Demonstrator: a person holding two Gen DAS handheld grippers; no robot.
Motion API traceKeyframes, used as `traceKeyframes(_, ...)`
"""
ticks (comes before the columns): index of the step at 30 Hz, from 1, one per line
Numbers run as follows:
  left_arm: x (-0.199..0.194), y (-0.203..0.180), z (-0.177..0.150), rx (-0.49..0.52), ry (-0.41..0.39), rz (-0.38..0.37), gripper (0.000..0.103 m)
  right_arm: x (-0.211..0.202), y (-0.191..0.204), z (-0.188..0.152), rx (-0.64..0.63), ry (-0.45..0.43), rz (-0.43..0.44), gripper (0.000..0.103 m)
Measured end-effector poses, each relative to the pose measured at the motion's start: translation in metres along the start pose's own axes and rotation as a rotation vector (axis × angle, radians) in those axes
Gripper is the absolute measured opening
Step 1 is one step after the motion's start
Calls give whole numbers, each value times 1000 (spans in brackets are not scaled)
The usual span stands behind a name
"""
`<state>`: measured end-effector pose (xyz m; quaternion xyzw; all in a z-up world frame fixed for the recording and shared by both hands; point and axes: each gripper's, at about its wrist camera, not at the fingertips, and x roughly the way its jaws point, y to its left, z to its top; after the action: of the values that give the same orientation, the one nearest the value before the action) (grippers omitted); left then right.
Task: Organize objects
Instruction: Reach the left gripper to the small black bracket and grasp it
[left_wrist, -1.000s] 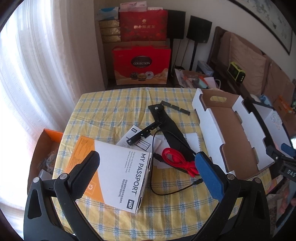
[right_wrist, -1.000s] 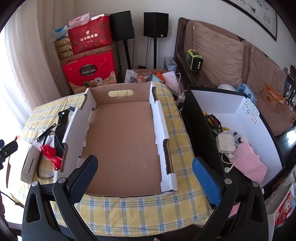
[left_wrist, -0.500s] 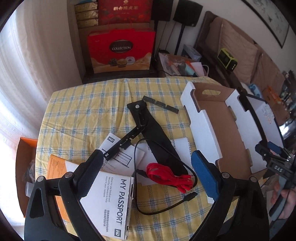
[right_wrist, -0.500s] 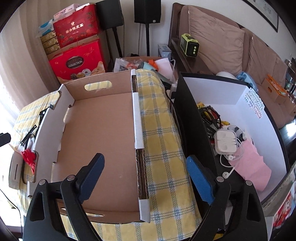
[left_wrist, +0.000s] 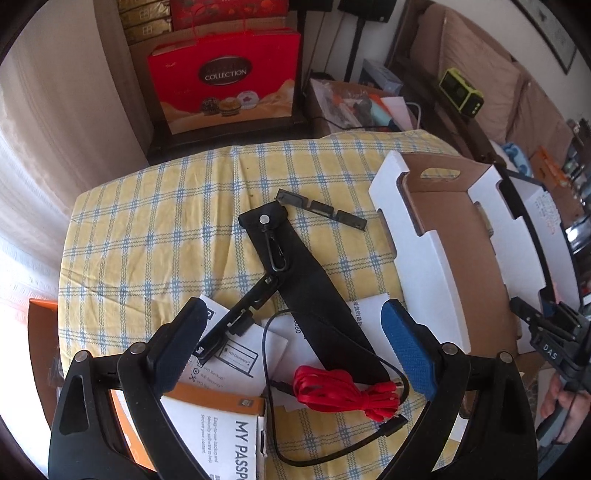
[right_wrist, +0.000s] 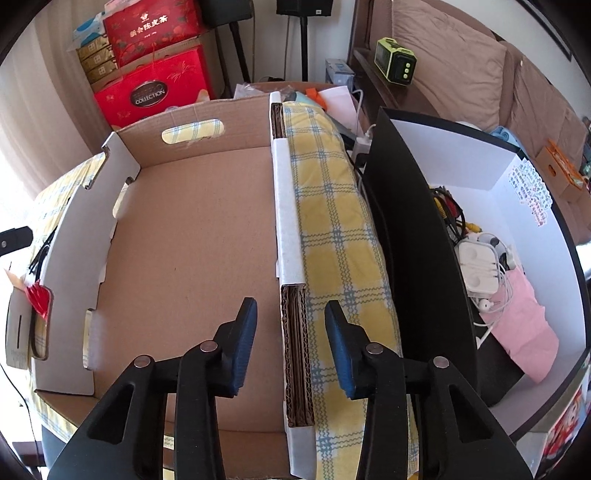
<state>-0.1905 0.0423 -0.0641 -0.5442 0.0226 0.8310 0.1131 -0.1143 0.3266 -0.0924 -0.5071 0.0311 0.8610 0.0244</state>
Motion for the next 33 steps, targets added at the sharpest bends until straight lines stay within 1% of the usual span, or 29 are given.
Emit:
traceKeyframes(2, 7, 2, 4, 8, 15, 11, 89, 2, 2, 0, -5, 4, -3, 35)
traceKeyframes(4, 14, 6, 9, 8, 35, 6, 86, 3, 3, 0, -11, 8, -4, 34)
traceKeyframes(5, 17, 8, 11, 6, 43, 11, 83, 3, 4, 1, -15, 7, -3, 31)
traceKeyframes(6, 20, 11, 13, 9, 50, 21, 83, 3, 4, 1, -22, 3, -2, 29)
traceKeyframes(8, 25, 15, 17, 21, 64, 31, 82, 3, 7, 1, -35, 0, -4, 28)
traceKeyframes(11, 33, 19, 20, 36, 95, 16, 80, 3, 8, 2, -41, 4, -3, 28)
traceKeyframes(13, 39, 22, 20, 48, 115, 23, 66, 3, 10, 2, -42, 5, -4, 28)
traceKeyframes(16, 44, 23, 19, 64, 133, 30, 61, 3, 10, 2, -41, 5, -7, 28)
traceKeyframes(17, 45, 22, 18, 71, 138, 36, 56, 3, 11, 2, -41, 5, -7, 28)
traceKeyframes(18, 47, 22, 17, 78, 144, 44, 54, 3, 12, 2, -40, 4, -8, 28)
traceKeyframes(19, 48, 21, 16, 83, 147, 50, 50, 3, 12, 2, -40, 4, -8, 28)
traceKeyframes(20, 49, 21, 15, 87, 150, 52, 42, 3, 12, 2, -42, 4, -10, 28)
traceKeyframes(21, 50, 20, 14, 91, 154, 52, 38, 3, 12, 1, -43, 5, -12, 28)
traceKeyframes(22, 52, 20, 14, 90, 160, 52, 30, 3, 12, 1, -43, 4, -13, 28)
traceKeyframes(23, 53, 20, 14, 85, 166, 45, 24, 3, 12, 1, -44, 4, -13, 28)
traceKeyframes(24, 53, 20, 14, 79, 159, 39, 22, 3, 12, 1, -43, 4, -13, 28)
traceKeyframes(25, 52, 21, 15, 70, 157, 30, 13, 3, 12, 1, -43, 3, -13, 28)
traceKeyframes(27, 50, 25, 16, 36, 153, 11, 13, 2, 12, 1, -43, 4, -15, 27)
traceKeyframes(29, 45, 30, 17, 2, 133, 2, 13, 2, 12, 0, -44, 3, -15, 26)
traceKeyframes(31, 38, 35, 18, -31, 110, -13, 13, 2, 12, 0, -41, 2, -16, 23)
traceKeyframes(33, 28, 38, 19, -56, 82, -22, 13, 2, 10, 0, -37, 1, -16, 17)
